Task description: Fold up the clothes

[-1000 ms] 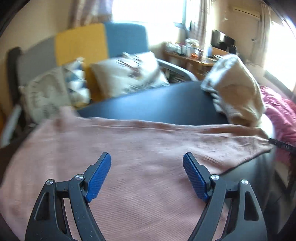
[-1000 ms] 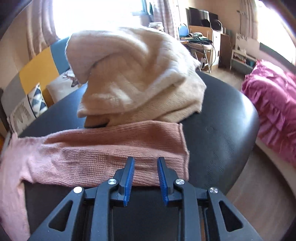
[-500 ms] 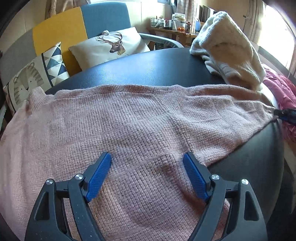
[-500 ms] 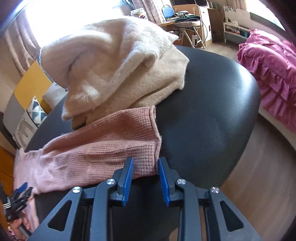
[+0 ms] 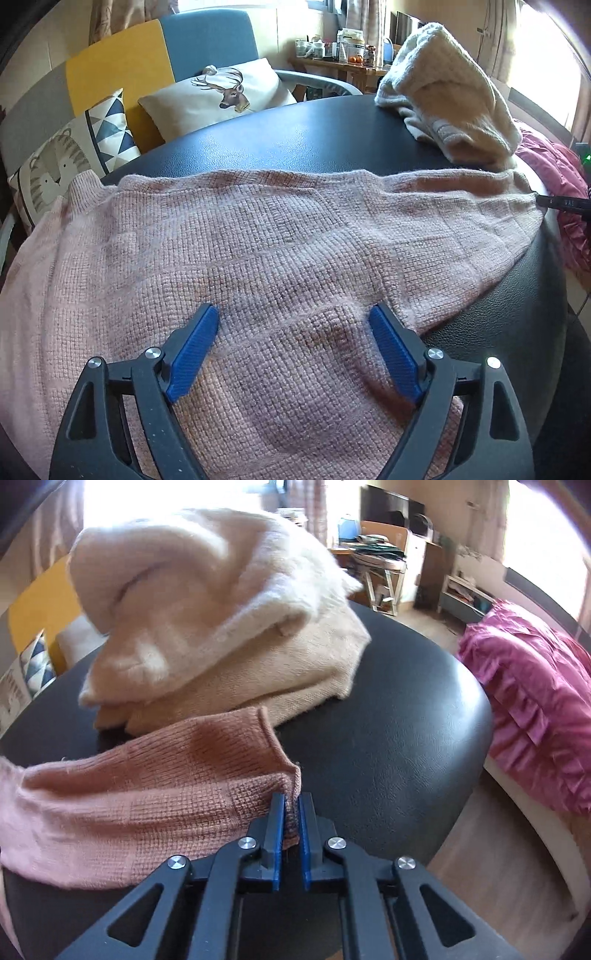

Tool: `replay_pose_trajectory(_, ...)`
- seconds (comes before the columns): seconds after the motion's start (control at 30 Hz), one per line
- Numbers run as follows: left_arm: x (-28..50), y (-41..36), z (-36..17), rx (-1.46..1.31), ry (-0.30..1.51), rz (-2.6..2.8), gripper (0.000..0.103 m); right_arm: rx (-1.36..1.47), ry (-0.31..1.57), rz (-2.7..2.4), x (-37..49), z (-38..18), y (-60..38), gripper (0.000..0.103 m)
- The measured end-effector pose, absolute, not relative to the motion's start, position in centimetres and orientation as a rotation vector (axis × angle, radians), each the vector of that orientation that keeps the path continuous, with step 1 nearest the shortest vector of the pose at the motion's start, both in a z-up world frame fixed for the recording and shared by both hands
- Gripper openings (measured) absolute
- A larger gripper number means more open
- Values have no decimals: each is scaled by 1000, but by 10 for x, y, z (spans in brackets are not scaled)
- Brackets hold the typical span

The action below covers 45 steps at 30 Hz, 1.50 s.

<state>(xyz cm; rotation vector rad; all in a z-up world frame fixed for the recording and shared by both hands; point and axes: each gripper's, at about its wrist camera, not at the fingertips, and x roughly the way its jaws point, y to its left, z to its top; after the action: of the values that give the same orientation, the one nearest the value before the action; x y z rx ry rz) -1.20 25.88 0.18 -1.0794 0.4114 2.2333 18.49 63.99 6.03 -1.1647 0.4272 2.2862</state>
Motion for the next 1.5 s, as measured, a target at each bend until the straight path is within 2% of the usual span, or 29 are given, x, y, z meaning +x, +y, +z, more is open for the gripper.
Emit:
replay_pose_trajectory(0.03, -12, 259, 2, -1079, 414, 2235, 87, -1138, 453, 2294, 186, 67, 638, 8)
replay_pose_trajectory(0.1, -12, 260, 2, -1080, 417, 2236, 87, -1036, 449, 2370, 187, 86, 617, 18)
replay_pose_trajectory(0.13, -12, 260, 2, -1081, 417, 2236, 87, -994, 428, 2436, 184, 94, 602, 28)
replay_pose_trajectory(0.17, -12, 260, 2, -1081, 416, 2236, 87, -952, 407, 2502, 181, 103, 587, 28)
replay_pose_trajectory(0.23, -12, 260, 2, -1080, 414, 2236, 87, -965, 373, 2658, 163, 108, 555, 25)
replay_pose_trajectory(0.33, -12, 260, 3, -1080, 414, 2236, 87, -1160, 354, 2804, 119, 89, 514, 11)
replay_pose_trajectory(0.53, -12, 260, 2, -1077, 416, 2240, 88, -1344, 347, 2704, 72, 46, 509, 9)
replay_pose_trajectory(0.57, -12, 260, 2, -1076, 415, 2240, 88, -1318, 343, 2687, 73, 44, 513, 5)
replay_pose_trajectory(0.7, -12, 260, 2, -1073, 412, 2241, 88, -1233, 389, 2572, 81, 34, 552, 5)
replay_pose_trajectory(0.73, -12, 260, 2, -1072, 411, 2241, 88, -1222, 480, 2585, 85, 34, 565, 5)
replay_pose_trajectory(0.83, -12, 260, 2, -1072, 410, 2240, 89, -1223, 519, 2593, 87, 31, 570, 3)
replay_pose_trajectory(0.9, -12, 260, 2, -1072, 411, 2240, 89, -1210, 477, 2591, 89, 38, 566, 7)
replay_pose_trajectory(1.03, -11, 260, 2, -1070, 412, 2241, 89, -1043, 567, 2702, 123, 65, 554, 13)
replay_pose_trajectory(1.2, -11, 260, 2, -1068, 416, 2242, 89, -1216, 477, 2696, 126, 45, 530, 13)
replay_pose_trajectory(1.4, -11, 260, 1, -1067, 418, 2244, 89, -1153, 284, 2505, 151, 35, 567, 10)
replay_pose_trajectory(1.5, -11, 259, 1, -1066, 419, 2244, 89, -1134, 337, 2499, 162, 36, 579, 10)
